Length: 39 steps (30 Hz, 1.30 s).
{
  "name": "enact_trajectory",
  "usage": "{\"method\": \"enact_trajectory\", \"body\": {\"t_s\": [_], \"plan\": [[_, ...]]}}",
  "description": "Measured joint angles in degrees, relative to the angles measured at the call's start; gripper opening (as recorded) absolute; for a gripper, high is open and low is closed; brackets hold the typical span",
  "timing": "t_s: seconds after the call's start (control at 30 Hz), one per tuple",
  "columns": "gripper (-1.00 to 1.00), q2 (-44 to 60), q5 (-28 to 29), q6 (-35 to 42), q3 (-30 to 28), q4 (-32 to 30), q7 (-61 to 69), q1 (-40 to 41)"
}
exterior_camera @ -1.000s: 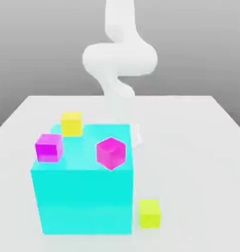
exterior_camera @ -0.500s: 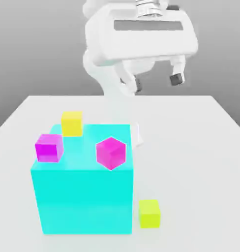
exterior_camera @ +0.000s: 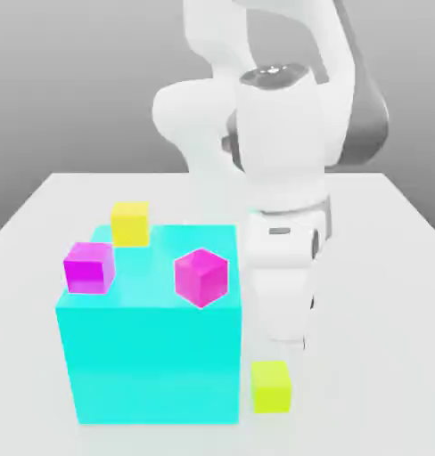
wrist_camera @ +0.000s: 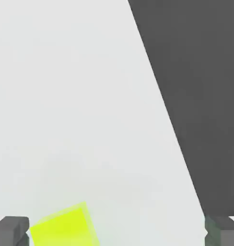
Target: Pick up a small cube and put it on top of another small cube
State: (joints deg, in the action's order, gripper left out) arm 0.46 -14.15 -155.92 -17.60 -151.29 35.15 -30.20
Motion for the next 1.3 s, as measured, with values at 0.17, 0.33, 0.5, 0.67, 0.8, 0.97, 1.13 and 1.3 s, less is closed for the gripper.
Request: {"method": "enact_trajectory", "body": {"t_s": [0.17,0.33,0.5,0.67,0.8,0.97,1.13,1.3], "plan": [[0.00,5.3,6.4,-4.4,-0.5,-3.1,5.8,-0.3],[0.00,11.1,3.4,-9.2,2.0,-2.3,9.9,1.3],[0.00,17.7,-2.2,-14.1,7.9,-1.0,14.1,6.0],[-1.00,18.7,-2.6,-14.8,9.1,-0.9,14.5,7.1],[-1.00,17.9,-2.0,-14.2,8.4,-1.0,14.1,6.5],[-1.00,11.7,3.6,-9.6,3.4,-2.2,9.9,2.9],[-1.00,6.0,7.9,-5.1,0.8,-2.6,6.3,1.8],[-1.00,-1.1,0.8,-0.3,1.0,0.0,5.1,1.1]]}}
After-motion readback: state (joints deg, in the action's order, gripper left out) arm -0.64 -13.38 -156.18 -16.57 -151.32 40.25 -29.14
